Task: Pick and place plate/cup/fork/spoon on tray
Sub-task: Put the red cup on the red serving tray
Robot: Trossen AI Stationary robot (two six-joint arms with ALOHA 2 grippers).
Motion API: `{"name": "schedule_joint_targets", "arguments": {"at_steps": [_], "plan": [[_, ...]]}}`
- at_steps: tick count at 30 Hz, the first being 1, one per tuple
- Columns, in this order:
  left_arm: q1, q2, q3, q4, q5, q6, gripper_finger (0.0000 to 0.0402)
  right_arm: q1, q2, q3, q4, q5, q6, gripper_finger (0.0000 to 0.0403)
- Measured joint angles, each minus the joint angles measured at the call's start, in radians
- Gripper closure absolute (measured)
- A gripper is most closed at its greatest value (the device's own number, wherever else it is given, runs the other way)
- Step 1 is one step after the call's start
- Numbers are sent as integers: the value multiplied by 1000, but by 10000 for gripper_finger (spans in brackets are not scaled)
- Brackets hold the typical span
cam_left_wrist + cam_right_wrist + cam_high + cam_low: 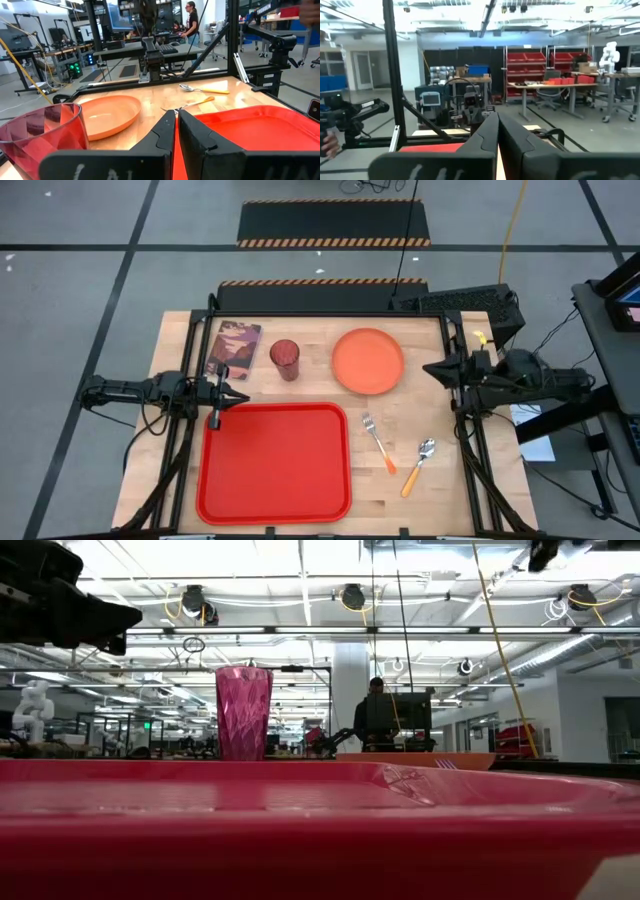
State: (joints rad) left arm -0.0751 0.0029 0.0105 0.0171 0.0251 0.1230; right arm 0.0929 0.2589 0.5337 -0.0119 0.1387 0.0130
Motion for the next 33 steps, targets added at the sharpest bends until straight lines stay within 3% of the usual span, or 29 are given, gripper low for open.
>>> {"name": "schedule_joint_targets", "arguments": {"at_steps": [6,17,23,29,33], "plan": [[0,0,-1,33,-1,0,376,0,213,237,-104,11,-10,403],[0,0,-1,37,-1,0,376,-1,588,607,-456,188,3,403],[0,0,-1,38,-1,0,376,-1,719,646,-536,218,39,403],[0,0,-1,43,-1,-76,376,-1,814,640,-574,336,130,403],[0,0,-1,90,-1,-102,376,-1,863,608,-567,334,138,403]]}}
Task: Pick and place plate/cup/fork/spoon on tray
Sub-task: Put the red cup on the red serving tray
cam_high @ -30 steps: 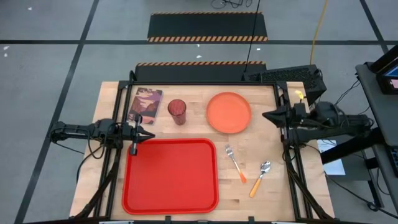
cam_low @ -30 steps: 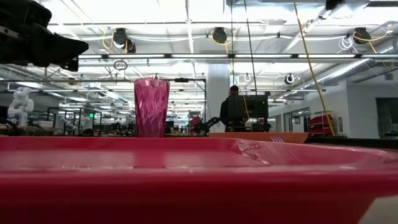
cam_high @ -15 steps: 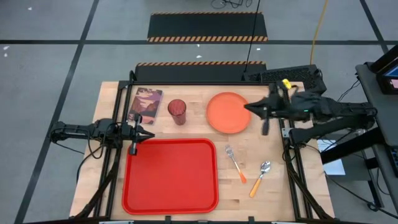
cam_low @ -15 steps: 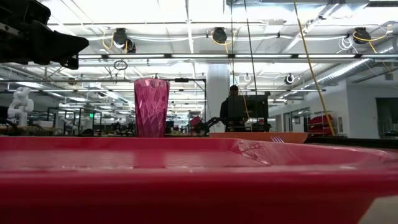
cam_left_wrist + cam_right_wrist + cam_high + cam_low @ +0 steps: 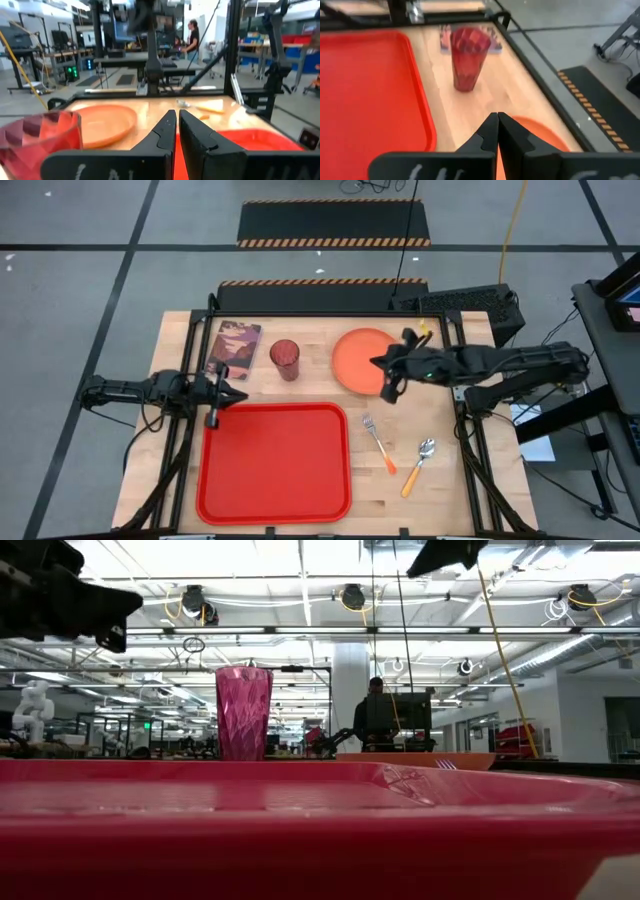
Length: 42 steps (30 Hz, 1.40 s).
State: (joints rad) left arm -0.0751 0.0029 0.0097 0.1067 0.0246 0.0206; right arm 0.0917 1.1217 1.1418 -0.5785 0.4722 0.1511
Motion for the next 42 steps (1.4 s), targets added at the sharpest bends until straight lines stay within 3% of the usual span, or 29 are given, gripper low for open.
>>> {"name": "schedule_joint_targets", "arguments": {"at_steps": [9,18,24,32,42], "plan": [[0,49,18,157,-52,1,376,0,38,-132,92,-3,59,403],[0,252,186,144,-99,3,376,-14,35,-297,316,-33,45,403],[11,436,423,-80,-173,48,376,-46,33,-325,389,-39,47,403],[51,687,717,-307,-175,131,376,-38,35,-416,449,-114,77,403],[129,932,764,-360,-176,232,376,-38,33,-417,461,-112,31,403]]}}
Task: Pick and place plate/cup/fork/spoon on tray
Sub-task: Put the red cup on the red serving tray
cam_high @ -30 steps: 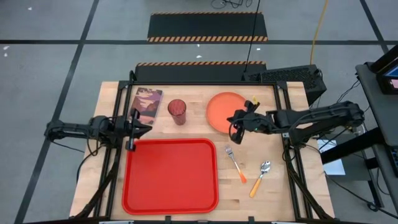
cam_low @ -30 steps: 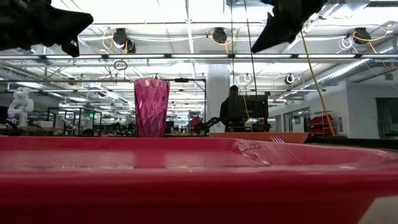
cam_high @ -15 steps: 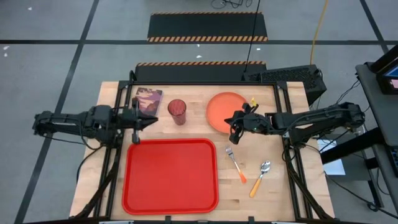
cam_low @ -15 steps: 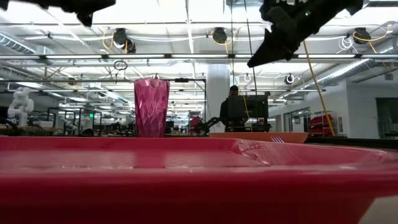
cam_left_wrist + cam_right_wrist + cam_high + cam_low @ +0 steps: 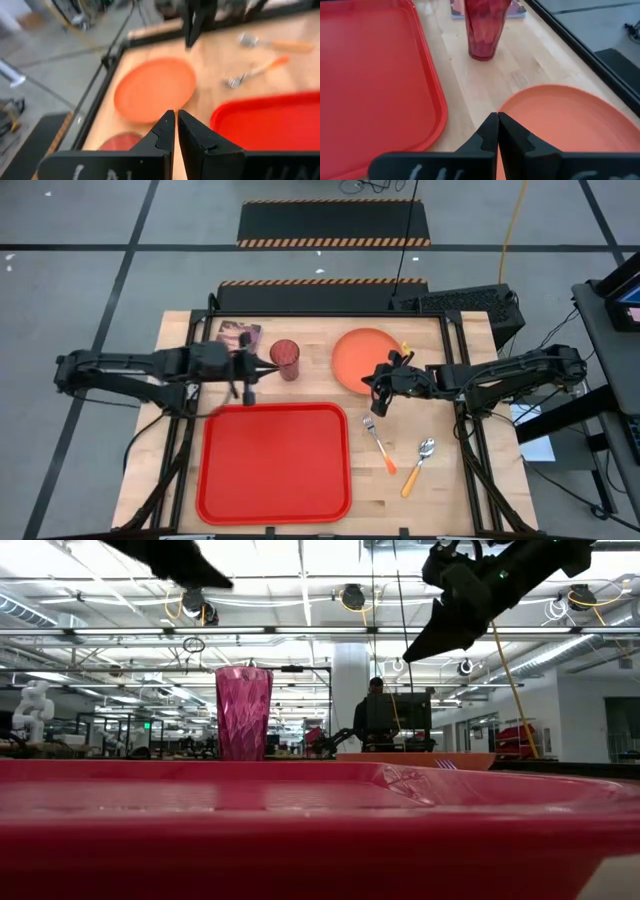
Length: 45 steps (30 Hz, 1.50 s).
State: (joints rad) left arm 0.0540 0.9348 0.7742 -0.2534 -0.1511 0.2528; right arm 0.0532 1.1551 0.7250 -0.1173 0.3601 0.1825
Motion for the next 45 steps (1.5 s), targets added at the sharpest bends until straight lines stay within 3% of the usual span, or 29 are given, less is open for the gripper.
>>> {"name": "schedule_joint_targets", "arguments": {"at_steps": [10,20,26,37,45], "plan": [[117,169,0,17,17,32,365,0,0,0,37,0,-33,403],[138,194,0,-5,22,23,235,0,0,0,32,1,-38,403],[138,198,0,-10,22,8,201,0,5,0,38,2,-50,403],[151,299,-1,25,53,77,226,0,5,0,49,3,-64,403],[168,295,-1,0,53,139,325,1,9,0,170,4,-79,403]]}}
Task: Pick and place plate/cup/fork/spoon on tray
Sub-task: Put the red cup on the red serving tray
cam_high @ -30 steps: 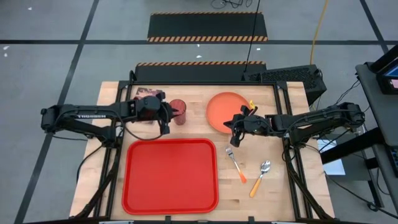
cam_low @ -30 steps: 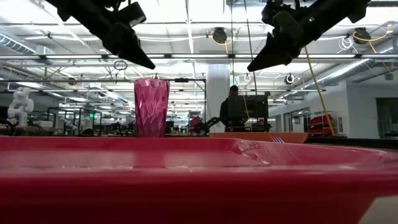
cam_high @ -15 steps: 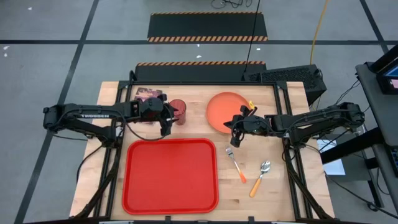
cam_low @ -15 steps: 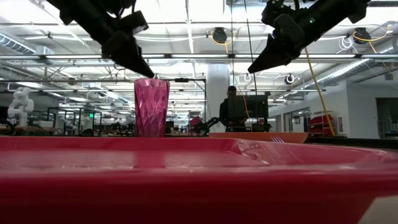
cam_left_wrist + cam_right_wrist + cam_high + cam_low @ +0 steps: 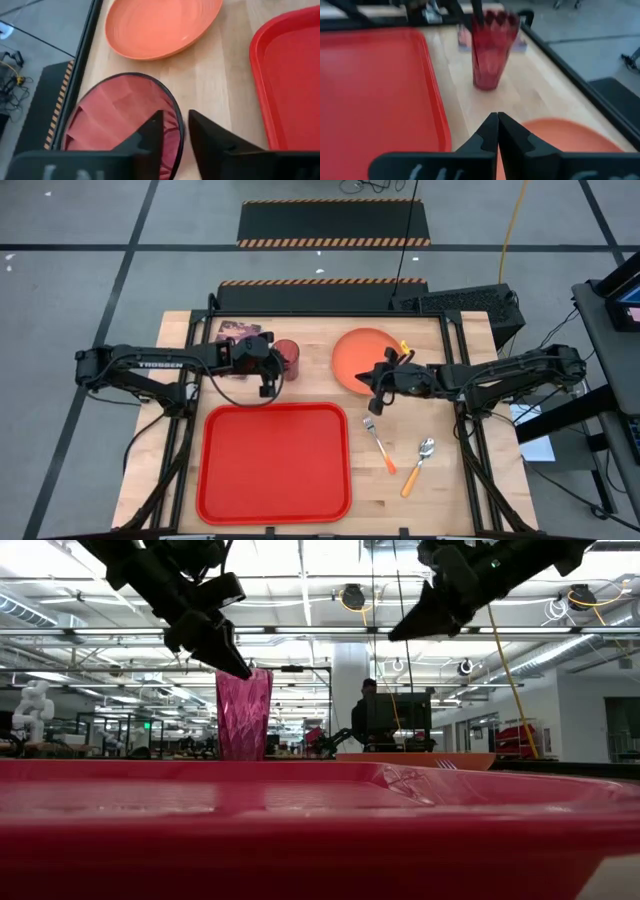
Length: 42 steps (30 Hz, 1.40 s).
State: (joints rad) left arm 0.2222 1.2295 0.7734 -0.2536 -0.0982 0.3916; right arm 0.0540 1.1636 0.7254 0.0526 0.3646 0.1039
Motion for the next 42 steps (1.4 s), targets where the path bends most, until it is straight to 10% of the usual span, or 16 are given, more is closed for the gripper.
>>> {"name": "schedule_joint_targets", "arguments": {"at_steps": [9,23,42], "plan": [[-24,0,67,-36,8,60,379,2,207,124,236,-30,-88,386],[-198,-1,141,-157,18,119,383,30,605,739,-213,-27,-343,263],[-247,-1,146,-157,8,190,374,33,651,787,-334,26,-552,285]]}}
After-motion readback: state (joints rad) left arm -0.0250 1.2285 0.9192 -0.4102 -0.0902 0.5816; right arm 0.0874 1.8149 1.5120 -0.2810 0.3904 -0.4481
